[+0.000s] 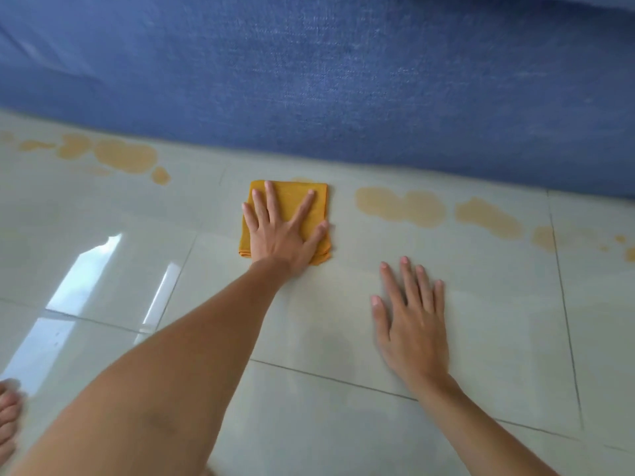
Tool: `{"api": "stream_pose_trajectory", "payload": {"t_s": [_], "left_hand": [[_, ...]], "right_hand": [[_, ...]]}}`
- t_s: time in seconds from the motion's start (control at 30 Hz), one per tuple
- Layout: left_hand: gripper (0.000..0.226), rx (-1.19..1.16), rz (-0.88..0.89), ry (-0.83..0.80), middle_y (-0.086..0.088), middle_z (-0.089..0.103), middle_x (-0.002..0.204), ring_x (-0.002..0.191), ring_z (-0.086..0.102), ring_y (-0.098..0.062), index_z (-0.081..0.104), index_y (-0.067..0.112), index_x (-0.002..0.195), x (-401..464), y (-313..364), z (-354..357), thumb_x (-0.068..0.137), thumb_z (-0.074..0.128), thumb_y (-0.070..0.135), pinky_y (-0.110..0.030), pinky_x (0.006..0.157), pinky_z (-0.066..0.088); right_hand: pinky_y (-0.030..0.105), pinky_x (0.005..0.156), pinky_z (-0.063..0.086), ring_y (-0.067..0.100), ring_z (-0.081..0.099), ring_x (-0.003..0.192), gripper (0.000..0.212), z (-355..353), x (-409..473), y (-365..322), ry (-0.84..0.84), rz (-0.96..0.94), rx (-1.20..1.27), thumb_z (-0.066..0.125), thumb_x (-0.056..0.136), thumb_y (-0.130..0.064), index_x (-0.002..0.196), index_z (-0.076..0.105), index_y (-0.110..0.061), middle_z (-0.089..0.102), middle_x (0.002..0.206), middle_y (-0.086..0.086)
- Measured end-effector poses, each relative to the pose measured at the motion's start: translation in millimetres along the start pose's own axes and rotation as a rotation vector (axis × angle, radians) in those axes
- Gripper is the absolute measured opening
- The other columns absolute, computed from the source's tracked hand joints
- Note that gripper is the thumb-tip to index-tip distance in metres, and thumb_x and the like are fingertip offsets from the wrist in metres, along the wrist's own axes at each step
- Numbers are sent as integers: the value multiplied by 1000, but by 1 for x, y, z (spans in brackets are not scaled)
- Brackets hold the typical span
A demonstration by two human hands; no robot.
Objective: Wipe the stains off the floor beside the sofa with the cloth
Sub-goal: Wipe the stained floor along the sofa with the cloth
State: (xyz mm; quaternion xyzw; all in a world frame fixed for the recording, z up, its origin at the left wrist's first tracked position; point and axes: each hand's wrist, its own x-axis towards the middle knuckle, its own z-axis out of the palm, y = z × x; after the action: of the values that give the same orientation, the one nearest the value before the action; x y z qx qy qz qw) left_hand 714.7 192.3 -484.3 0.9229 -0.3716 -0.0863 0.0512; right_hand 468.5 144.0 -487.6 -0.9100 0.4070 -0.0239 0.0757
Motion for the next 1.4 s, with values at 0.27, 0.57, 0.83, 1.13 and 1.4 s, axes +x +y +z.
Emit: {"api": "stream_pose_trajectory", "payload": {"t_s": [0.27, 0.57, 0.83, 1.13, 1.4], "left_hand": [[69, 24, 74, 4, -21, -8, 165, 150, -7, -46, 7, 54, 151, 48, 34, 6, 87, 13, 77, -64, 117, -4], [66, 37, 213, 21, -21, 0, 165, 150, 1, -47, 13, 53, 151, -64, 33, 19, 89, 21, 74, -64, 118, 3], [64, 55, 4, 35, -19, -1, 165, 151, 1, -43, 11, 58, 149, -94, -51, 7, 88, 21, 76, -61, 120, 3], [68, 52, -81, -6, -16, -9, 165, 151, -8, -43, 5, 58, 149, 54, 4, -1, 84, 8, 80, -62, 119, -5], [68, 57, 190, -63, -16, -9, 165, 150, -8, -44, 6, 56, 150, 14, 104, 19, 86, 11, 77, -64, 117, -4]], "right_hand": [[53, 120, 15, 30, 25, 148, 57, 4, 1, -2, 33, 6, -11, 31, 98, -43, 151, 35, -23, 28, 160, 8], [55, 119, 18, 30, 33, 144, 54, -9, 0, 13, 106, -31, 204, 35, 95, -36, 144, 46, -15, 39, 155, 12], [58, 120, 9, 29, 18, 150, 65, -7, -6, 39, -12, 108, -11, 22, 94, -48, 153, 29, -22, 25, 161, 7], [58, 120, 10, 30, 21, 149, 60, 1, -4, 39, 52, 90, -25, 33, 96, -43, 151, 33, -20, 27, 160, 8], [52, 121, 13, 28, 28, 147, 58, -6, -5, 42, 62, 94, 33, 36, 95, -45, 149, 38, -25, 32, 159, 4]]}}
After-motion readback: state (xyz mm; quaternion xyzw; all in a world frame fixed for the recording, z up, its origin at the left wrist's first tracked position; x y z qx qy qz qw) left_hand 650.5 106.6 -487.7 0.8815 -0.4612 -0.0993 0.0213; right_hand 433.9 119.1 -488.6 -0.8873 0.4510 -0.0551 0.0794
